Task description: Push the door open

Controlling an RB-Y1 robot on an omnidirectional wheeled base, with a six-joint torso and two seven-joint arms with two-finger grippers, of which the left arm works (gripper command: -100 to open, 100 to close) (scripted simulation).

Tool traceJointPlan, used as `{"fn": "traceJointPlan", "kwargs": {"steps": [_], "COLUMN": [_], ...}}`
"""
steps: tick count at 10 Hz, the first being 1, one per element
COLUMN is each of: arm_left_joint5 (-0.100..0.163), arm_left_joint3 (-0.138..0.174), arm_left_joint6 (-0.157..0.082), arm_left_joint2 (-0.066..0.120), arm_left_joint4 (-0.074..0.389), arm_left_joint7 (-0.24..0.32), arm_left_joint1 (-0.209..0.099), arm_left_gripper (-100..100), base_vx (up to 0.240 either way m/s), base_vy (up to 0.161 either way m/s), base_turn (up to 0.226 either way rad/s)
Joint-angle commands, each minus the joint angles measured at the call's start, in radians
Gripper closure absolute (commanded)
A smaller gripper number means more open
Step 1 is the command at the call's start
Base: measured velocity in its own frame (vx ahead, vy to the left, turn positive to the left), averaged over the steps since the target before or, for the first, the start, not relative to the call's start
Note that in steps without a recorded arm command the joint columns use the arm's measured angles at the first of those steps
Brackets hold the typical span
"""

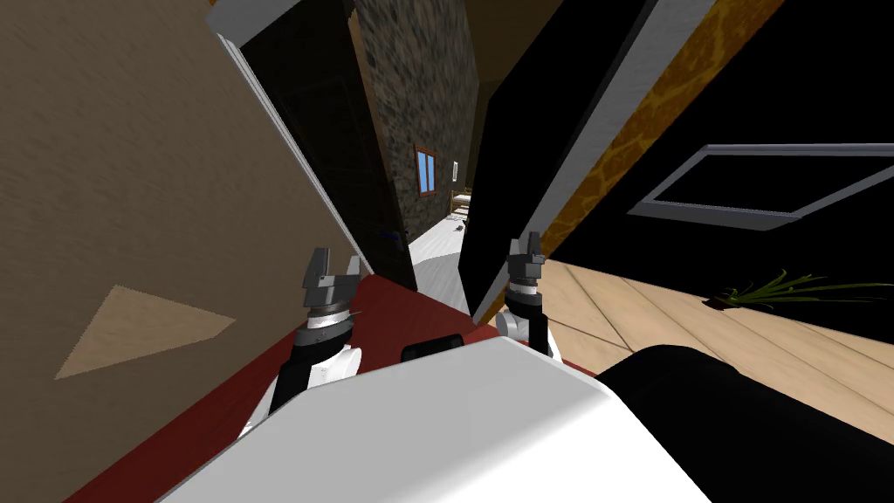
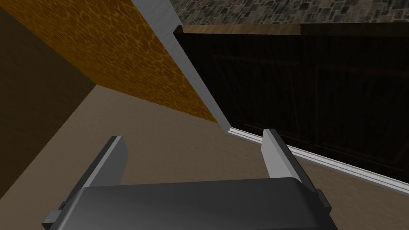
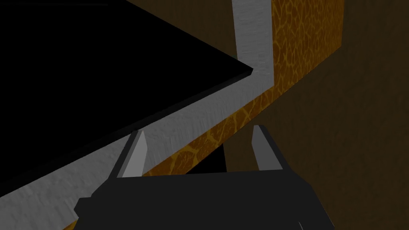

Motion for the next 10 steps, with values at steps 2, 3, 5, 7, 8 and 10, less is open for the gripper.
{"fn": "traceJointPlan", "kwargs": {"steps": [2,3,5,7,8,10], "arm_left_joint5": [0.042,0.061,0.099,0.13,0.14,0.171], "arm_left_joint3": [-0.052,-0.073,-0.115,-0.148,-0.16,-0.194], "arm_left_joint6": [-0.012,-0.017,-0.026,-0.034,-0.036,-0.044], "arm_left_joint2": [0.053,0.077,0.125,0.163,0.175,0.214], "arm_left_joint4": [0.051,0.07,0.109,0.14,0.151,0.183], "arm_left_joint7": [-0.018,-0.024,-0.036,-0.045,-0.048,-0.058], "arm_left_joint1": [-0.014,-0.018,-0.026,-0.032,-0.034,-0.04], "arm_left_gripper": [-100,-100,-100,-100,-100,-100], "base_vx": [0.209,0.176,0.19,0.159,0.117,0.146], "base_vy": [0.116,0.072,0.109,0.1,0.091,0.076], "base_turn": [-0.016,-0.021,-0.011,-0.018,-0.014,-0.015]}}
